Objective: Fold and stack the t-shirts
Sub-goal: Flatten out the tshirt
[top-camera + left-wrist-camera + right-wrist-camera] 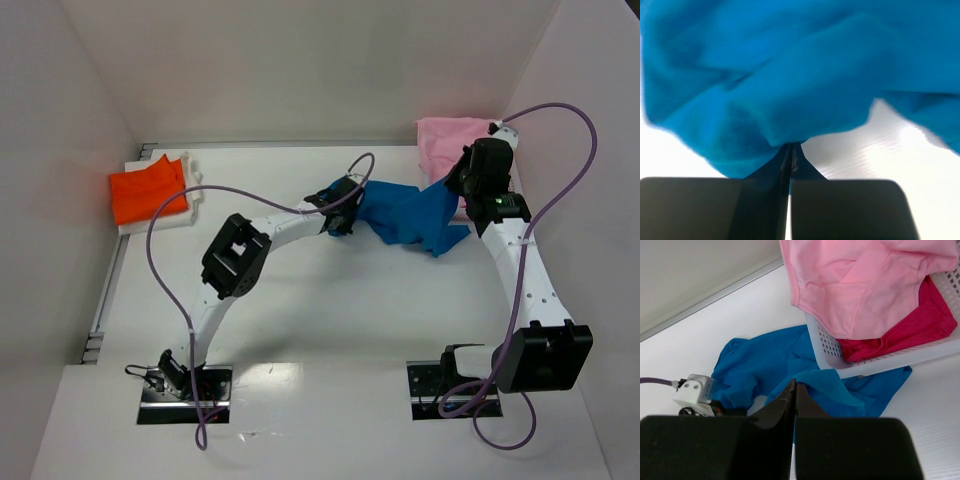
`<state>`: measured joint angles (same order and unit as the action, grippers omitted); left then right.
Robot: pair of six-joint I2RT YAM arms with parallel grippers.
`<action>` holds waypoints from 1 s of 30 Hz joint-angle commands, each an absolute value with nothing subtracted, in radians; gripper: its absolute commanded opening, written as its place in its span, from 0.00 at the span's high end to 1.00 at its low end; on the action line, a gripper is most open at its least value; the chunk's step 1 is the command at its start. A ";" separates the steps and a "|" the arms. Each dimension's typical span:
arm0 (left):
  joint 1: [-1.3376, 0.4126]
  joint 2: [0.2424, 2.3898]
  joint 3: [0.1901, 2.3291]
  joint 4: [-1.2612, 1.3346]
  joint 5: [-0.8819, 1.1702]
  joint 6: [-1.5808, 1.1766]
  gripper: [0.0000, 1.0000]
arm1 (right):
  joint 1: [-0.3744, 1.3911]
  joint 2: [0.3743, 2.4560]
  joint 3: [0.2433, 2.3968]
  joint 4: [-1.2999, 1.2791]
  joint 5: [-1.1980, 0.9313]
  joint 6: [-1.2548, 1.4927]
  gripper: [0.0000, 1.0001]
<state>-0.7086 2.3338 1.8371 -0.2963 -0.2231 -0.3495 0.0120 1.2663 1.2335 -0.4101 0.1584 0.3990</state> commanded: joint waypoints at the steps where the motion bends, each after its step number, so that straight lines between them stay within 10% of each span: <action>1: -0.628 2.163 1.776 -0.356 -0.255 -0.397 1.00 | 0.003 1.246 1.260 -0.362 0.155 0.390 1.00; 18: -0.334 1.411 2.289 -0.528 -0.443 -0.165 1.00 | 0.003 1.319 1.925 -0.427 -0.017 0.514 1.00; 30: -0.334 1.250 2.252 -0.447 -0.592 -0.087 1.00 | -0.015 1.153 1.755 -0.423 0.166 0.548 1.00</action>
<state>-0.3352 1.2436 2.2931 -0.4603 -0.5344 -0.1317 0.0060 1.2578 1.8884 -0.4592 0.0595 0.5219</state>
